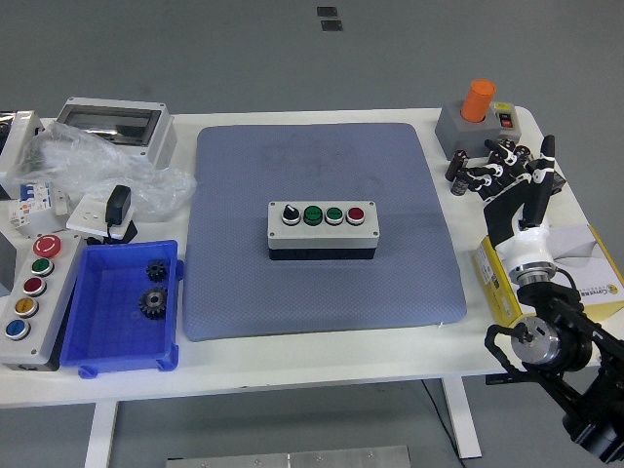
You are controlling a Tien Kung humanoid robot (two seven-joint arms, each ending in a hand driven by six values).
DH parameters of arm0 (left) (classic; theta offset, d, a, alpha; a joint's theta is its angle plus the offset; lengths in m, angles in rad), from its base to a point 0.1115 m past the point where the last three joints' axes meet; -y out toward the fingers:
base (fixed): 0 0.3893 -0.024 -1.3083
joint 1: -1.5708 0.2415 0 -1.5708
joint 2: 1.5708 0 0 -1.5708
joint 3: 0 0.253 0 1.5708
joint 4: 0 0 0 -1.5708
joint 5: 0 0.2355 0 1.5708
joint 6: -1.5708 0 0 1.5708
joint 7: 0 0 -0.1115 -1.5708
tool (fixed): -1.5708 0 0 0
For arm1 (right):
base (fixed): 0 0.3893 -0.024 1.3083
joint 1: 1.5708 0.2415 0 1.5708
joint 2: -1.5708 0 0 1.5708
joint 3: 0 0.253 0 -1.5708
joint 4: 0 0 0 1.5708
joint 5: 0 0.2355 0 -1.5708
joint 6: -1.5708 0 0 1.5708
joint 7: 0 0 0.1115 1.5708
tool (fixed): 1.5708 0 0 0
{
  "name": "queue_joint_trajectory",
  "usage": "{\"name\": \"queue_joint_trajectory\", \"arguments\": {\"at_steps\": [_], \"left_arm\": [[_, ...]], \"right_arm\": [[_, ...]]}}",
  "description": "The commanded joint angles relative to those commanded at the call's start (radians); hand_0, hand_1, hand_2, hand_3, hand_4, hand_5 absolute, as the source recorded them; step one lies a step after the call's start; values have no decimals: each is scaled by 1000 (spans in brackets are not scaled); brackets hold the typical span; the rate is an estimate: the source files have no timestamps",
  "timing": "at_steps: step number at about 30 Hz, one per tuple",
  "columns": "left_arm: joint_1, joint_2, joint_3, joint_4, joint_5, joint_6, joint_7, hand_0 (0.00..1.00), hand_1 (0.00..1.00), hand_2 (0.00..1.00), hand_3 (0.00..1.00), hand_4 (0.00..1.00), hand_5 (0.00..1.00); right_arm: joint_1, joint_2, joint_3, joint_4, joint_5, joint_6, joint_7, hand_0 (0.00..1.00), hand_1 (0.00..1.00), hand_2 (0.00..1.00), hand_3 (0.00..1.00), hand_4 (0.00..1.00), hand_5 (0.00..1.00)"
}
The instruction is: Pick up the button,place it on the desk,press the button,press the button
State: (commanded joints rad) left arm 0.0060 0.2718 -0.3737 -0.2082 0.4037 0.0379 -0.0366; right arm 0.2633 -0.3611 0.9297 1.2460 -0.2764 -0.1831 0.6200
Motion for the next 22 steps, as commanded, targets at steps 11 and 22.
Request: {"name": "queue_joint_trajectory", "arguments": {"at_steps": [11, 22], "left_arm": [[3, -2, 9, 2, -13, 2, -3, 579, 620, 588, 604, 545, 252], [2, -1, 12, 2, -19, 2, -7, 579, 619, 587, 604, 545, 251]], "right_arm": [[-12, 1, 31, 16, -15, 77, -50, 96, 85, 105, 116, 998, 998], [-12, -2, 88, 71, -269, 63, -178, 110, 121, 128, 122, 998, 998]]}}
